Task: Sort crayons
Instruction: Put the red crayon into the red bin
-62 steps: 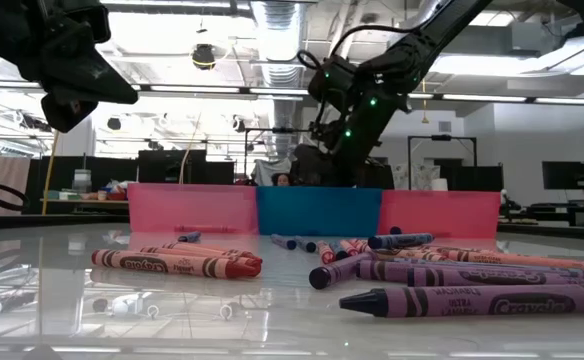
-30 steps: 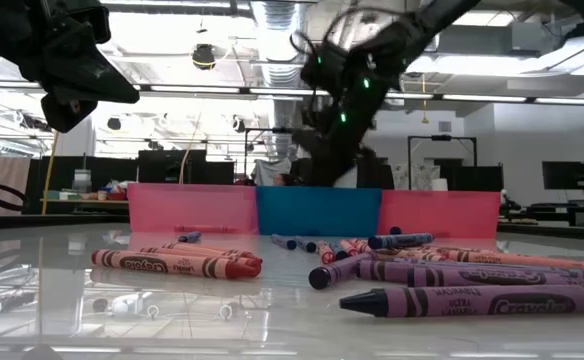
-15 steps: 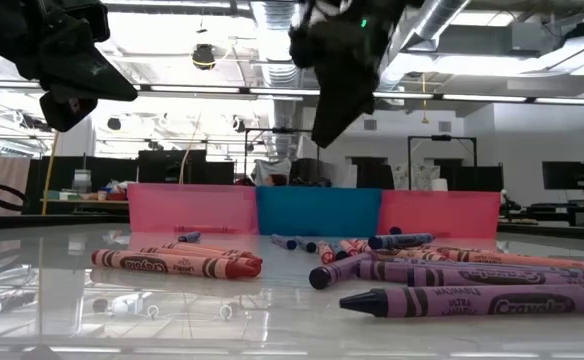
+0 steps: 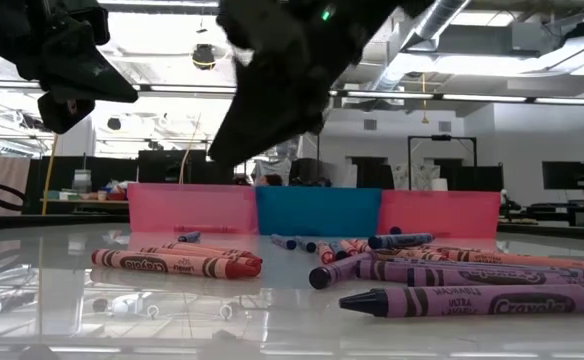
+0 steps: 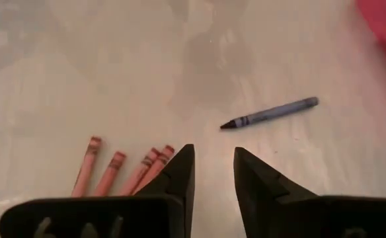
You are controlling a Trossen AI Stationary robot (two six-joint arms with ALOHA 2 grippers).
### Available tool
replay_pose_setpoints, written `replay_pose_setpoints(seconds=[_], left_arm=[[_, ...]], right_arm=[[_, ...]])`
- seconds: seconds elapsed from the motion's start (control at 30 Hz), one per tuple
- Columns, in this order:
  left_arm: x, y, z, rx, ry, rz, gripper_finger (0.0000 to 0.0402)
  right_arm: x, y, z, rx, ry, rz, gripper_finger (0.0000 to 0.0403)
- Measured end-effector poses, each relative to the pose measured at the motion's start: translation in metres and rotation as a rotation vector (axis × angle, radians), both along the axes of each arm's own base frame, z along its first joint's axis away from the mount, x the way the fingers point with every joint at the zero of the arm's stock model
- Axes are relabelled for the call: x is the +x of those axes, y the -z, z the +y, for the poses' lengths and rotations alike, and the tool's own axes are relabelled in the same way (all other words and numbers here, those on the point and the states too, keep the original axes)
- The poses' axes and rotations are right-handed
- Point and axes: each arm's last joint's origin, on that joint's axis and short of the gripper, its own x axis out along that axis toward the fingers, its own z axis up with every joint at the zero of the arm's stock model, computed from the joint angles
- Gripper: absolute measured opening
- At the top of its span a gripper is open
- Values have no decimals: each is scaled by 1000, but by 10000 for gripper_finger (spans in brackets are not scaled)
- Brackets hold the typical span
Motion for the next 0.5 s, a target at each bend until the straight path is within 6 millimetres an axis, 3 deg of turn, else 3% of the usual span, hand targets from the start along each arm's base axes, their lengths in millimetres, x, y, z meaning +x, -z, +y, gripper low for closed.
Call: replay_pose_setpoints(seconds=[0.3,0.5], left_arm=[[0,0,0,-1,0,0,0],[0,0,0,0,-8,-1,0]], right_arm=[[11,38,8,60,-35,53,100],[11,37,16,67,-53,34,100]])
